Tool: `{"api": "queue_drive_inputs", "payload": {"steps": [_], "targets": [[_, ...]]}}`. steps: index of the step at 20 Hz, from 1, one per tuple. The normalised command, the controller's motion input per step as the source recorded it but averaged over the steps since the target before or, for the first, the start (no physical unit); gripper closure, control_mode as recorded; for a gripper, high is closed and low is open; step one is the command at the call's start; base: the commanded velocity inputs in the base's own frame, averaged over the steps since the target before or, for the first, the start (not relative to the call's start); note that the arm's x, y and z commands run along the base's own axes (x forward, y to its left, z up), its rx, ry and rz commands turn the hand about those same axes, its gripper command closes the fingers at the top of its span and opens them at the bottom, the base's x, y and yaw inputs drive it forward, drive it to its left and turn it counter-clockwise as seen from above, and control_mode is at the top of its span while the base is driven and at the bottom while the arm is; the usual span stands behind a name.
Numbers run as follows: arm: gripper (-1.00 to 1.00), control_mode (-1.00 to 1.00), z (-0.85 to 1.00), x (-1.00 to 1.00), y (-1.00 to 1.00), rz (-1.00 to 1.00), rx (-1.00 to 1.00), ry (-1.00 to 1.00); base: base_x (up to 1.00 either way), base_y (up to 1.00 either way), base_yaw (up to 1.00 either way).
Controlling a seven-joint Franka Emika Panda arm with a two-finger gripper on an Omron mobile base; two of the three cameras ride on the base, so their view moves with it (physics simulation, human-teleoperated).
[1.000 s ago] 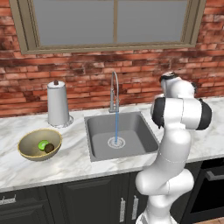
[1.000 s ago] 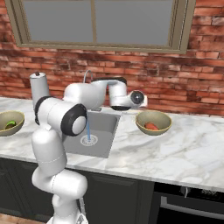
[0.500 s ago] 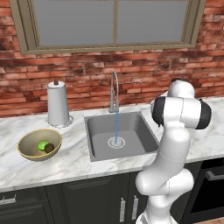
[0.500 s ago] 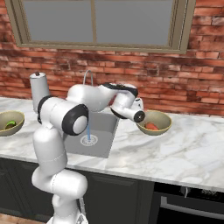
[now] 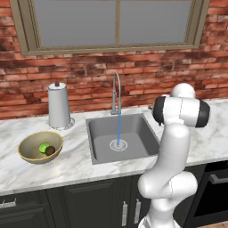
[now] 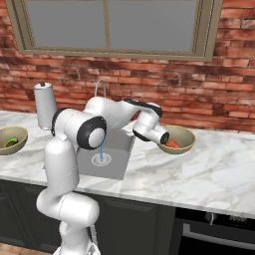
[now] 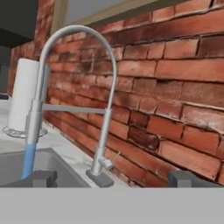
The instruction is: Pick the kiwis from the sink and place them in one bowl. Place the sweet potato in the other bowl. Then turn off the sink faucet.
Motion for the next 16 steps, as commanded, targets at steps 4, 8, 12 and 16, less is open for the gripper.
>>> {"api": "queue_drive_inputs", "payload": {"steps": [4,8,12,16], "targets": [[-1.00,-1.00,0.12,0.00,0.45,0.20,-0.01,0.13,0.00,0.00,0.00],[-1.00,-1.00,0.05,0.00,0.79,0.15,-0.08,0.00,0.00,0.00,0.00],[-1.00,-1.00,-0.09,0.09,0.64,0.13,-0.10,0.00,0.00,0.00,0.00],[-1.00,-1.00,-0.21,0.27,0.21,0.12,-0.03,0.03,0.00,0.00,0.00]]}}
